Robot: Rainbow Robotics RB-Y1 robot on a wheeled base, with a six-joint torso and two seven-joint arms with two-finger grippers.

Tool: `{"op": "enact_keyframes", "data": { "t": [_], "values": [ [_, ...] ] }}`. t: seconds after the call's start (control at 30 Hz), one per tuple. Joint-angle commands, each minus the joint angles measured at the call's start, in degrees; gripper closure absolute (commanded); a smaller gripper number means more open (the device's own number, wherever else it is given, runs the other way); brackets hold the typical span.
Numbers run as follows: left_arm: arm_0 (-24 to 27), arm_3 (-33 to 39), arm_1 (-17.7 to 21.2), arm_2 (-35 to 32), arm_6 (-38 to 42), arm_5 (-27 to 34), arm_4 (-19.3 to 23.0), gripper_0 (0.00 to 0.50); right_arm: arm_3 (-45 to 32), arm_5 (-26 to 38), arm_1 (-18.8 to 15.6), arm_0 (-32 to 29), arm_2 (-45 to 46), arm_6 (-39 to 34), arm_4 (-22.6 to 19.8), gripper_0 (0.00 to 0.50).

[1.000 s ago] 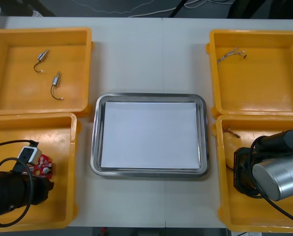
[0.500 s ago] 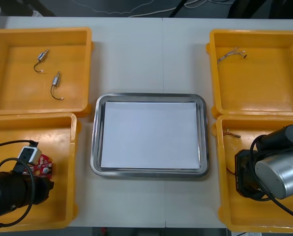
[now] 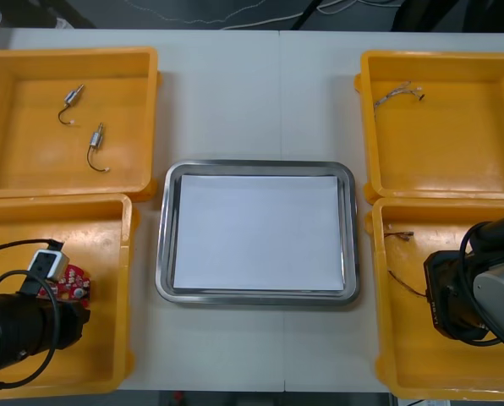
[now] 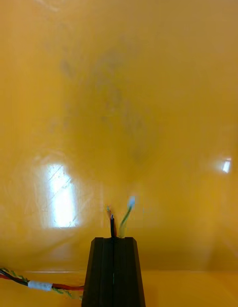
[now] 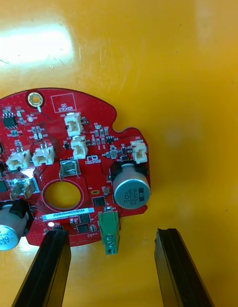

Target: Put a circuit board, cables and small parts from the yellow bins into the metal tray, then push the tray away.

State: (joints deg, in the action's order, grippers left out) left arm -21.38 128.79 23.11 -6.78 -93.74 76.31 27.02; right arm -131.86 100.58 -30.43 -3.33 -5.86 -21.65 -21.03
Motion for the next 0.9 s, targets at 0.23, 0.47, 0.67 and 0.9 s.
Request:
{"op": "enact_keyframes", "data": {
  "t": [0.23, 0.47, 0.67, 0.9],
  "values": [
    [-0.2, 0.1, -1.0, 1.8, 4.9, -2.4, -1.2, 0.000, -2.2, 0.8, -3.1, -1.1, 7.3, 12.0, -4.4, 0.500],
    [0.1, -1.4, -1.0, 2.4, 5.4, -4.1, -1.9, 0.047, -2.1, 0.8, -3.1, -3.6, 13.9, 21.0, -9.9, 0.500],
    [0.3, -2.2, -1.0, 2.7, 5.1, -4.6, -2.2, 0.093, -2.1, 1.1, -3.1, -5.3, 18.1, 26.8, -13.5, 0.500],
    [0.4, -2.2, -1.0, 2.7, 5.2, -4.4, -2.2, 0.500, -2.2, 1.6, -3.1, -7.3, 21.4, 33.2, -14.9, 0.500]
  ]
}}
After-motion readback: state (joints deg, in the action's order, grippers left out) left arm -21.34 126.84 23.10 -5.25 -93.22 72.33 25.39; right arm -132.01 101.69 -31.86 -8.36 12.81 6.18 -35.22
